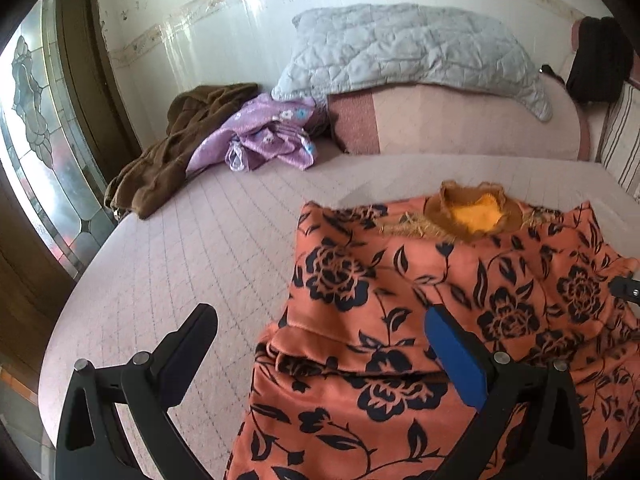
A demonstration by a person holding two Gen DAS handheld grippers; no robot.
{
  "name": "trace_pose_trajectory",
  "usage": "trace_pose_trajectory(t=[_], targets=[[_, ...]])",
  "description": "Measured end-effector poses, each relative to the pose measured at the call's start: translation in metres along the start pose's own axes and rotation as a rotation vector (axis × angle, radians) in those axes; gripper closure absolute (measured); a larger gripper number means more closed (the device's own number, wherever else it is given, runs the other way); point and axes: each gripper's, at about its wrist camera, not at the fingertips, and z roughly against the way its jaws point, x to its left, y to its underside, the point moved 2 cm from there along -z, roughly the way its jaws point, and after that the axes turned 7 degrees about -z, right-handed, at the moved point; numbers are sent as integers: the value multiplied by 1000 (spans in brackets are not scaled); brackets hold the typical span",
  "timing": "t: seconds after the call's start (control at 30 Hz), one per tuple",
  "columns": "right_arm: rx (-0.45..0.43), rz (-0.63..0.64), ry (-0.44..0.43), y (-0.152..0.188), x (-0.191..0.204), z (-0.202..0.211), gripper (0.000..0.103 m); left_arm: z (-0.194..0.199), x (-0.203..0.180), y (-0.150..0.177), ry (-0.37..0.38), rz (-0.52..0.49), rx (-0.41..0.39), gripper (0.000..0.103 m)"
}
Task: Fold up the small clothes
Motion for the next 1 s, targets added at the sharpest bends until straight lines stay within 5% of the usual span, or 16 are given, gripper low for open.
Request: trace_pose_trajectory(t=[0.4,0.83,1.0], targets=[[8,73,-40,-15,31,-21,55,-28,-30,-17,8,-69,23,0],[62,37,-57,-20,26,-46,55,-109,-30,3,19,-42,310,0],[143,-8,3,-13,8,-64,55,-99,-29,1,13,-47,291,0]])
